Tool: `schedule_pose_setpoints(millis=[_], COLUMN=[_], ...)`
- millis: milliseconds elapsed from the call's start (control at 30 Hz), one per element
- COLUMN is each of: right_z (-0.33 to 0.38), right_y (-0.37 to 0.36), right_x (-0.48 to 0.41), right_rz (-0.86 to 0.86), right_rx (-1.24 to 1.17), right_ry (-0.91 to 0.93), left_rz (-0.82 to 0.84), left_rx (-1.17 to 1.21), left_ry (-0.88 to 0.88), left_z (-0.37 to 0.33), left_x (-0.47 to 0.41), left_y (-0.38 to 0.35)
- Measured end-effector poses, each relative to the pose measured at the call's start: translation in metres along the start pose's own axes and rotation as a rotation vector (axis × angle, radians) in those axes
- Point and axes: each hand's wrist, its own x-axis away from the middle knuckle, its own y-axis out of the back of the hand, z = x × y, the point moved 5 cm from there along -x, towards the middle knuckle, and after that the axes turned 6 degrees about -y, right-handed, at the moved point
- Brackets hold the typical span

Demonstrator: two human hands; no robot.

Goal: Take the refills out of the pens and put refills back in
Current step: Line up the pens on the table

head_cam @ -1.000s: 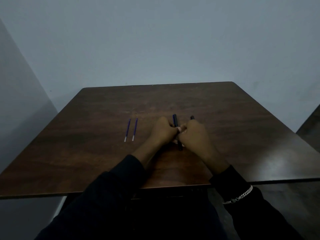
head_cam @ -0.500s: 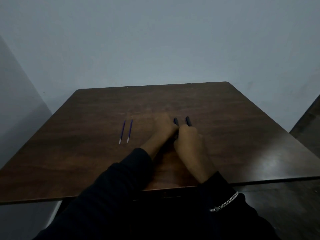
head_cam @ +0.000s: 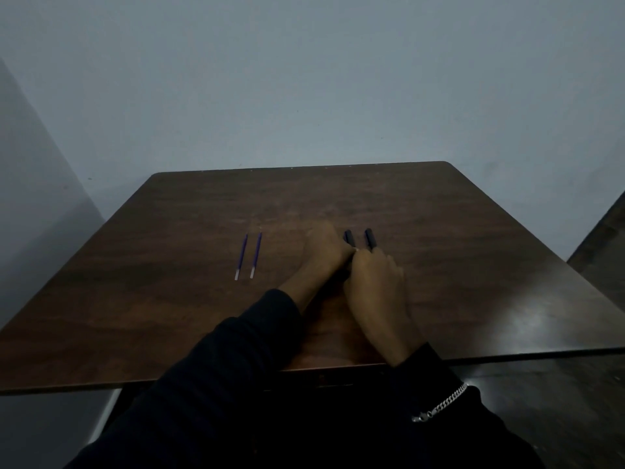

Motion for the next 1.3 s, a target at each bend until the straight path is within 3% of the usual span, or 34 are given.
schedule_pose_setpoints(millis=[267,400,600,733,933,1200,1300], right_z=[0.002,0.026,0.085,0.126,0.158,0.141,0.112], right_y=[0.002,0.018,-0.003,-0.021,-0.037,-0.045,-0.042], right_x=[0.0,-0.001,-0.029,-0.043,-0.043,-0.053,-0.052], right_rz=[-0.014,-0.098,0.252,0.4,0.444,0.404,0.373], right_rx=[-0.044,-0.121,-0.462,-0.487,-0.366,-0.322,-0.288], right_ry=[0.002,0.108,0.084,0.069,0.171,0.103,0.062], left_rz=[0.002,-0.069,-0.318,-0.232,-0.119,-0.107,-0.076], left_rx=[0.115,0.091,-0.119,-0.171,-0.202,-0.223,-0.065], left_ry=[-0.01,-0.054,0.076,0.194,0.222,0.245,0.25], left_z=[0.005,0.025,0.09,0.122,0.121,0.108,0.101], left_x=[0.018,0.021,0.014,0.007,-0.001,0.005,0.01], left_y=[0.014,0.056,0.146,0.157,0.146,0.139,0.124])
